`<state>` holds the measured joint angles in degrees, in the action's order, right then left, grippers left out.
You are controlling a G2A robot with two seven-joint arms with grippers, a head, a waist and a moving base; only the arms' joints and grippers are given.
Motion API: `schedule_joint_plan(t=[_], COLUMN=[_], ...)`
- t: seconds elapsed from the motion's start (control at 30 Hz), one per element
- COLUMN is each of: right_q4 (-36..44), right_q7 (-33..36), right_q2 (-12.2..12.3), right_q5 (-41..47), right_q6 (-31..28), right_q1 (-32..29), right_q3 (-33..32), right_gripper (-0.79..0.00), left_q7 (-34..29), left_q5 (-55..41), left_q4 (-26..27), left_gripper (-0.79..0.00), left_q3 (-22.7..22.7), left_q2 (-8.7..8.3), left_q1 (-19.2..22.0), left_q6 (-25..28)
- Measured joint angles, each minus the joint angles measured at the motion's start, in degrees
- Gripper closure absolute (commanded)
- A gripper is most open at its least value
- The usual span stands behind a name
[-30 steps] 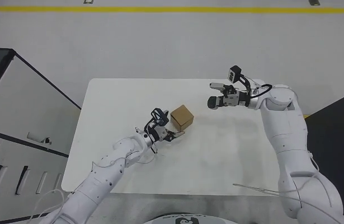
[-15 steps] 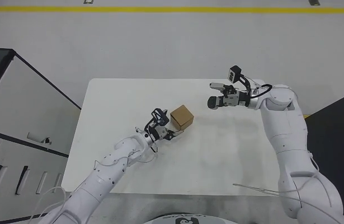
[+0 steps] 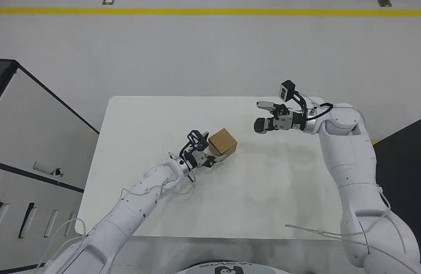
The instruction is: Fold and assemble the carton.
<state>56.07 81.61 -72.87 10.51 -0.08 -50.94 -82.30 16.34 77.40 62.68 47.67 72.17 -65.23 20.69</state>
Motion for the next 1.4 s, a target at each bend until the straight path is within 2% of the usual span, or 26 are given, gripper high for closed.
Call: schedule_joint_plan(t=[0.17,0.33,0.47,0.57,0.6,0.67,0.7,0.87,1.0,1.1,1.23,1.33,1.4], right_q4=[0.0,0.0,0.0,0.0,0.0,0.0,0.0,0.0,0.0,0.0,0.0,0.0,0.0], right_q7=[0.0,0.0,0.0,0.0,0.0,0.0,0.0,0.0,0.0,0.0,0.0,0.0,0.0], right_q2=[0.0,0.0,0.0,0.0,0.0,0.0,0.0,0.0,0.0,0.0,0.0,0.0,0.0], right_q5=[0.0,0.0,0.0,0.0,0.0,0.0,0.0,0.0,0.0,0.0,0.0,0.0,0.0], right_q6=[0.0,0.0,0.0,0.0,0.0,0.0,0.0,0.0,0.0,0.0,0.0,0.0,0.0], right_q1=[0.0,0.0,0.0,0.0,0.0,0.0,0.0,0.0,0.0,0.0,0.0,0.0,0.0], right_q3=[0.0,0.0,0.0,0.0,0.0,0.0,0.0,0.0,0.0,0.0,0.0,0.0,0.0], right_gripper=[-0.785,-0.785,-0.785,-0.785,-0.785,-0.785,-0.785,-0.785,-0.785,-0.785,-0.785,-0.785,-0.785], left_q7=[1.3,2.1,2.5,2.6,2.7,2.8,2.8,3.1,2.5,0.6,-5.0,-8.9,-9.5], left_q5=[0.4,0.3,0.3,0.4,0.4,0.4,0.6,1.7,3.0,3.0,1.5,-0.2,-0.4], left_q4=[-2.1,-3.3,-3.8,-4.1,-4.2,-4.2,-4.0,-1.5,3.3,8.8,18.3,25.0,27.0], left_gripper=[-0.711,-0.582,-0.425,-0.259,-0.160,-0.028,0.000,0.000,0.000,0.000,0.000,0.000,0.000], left_q3=[-0.9,-1.0,-0.9,-0.7,-0.6,-0.4,-0.2,1.2,3.6,6.3,11.0,14.0,14.5], left_q2=[0.65,1.03,1.20,1.28,1.29,1.26,1.21,0.50,-0.78,-2.07,-3.94,-4.88,-5.03], left_q1=[1.0,1.4,1.5,1.6,1.6,1.5,1.4,0.2,-1.7,-4.0,-8.1,-11.0,-11.5], left_q6=[0.2,0.2,0.3,0.5,0.6,0.9,1.0,2.4,5.8,9.6,14.9,16.9,17.3])
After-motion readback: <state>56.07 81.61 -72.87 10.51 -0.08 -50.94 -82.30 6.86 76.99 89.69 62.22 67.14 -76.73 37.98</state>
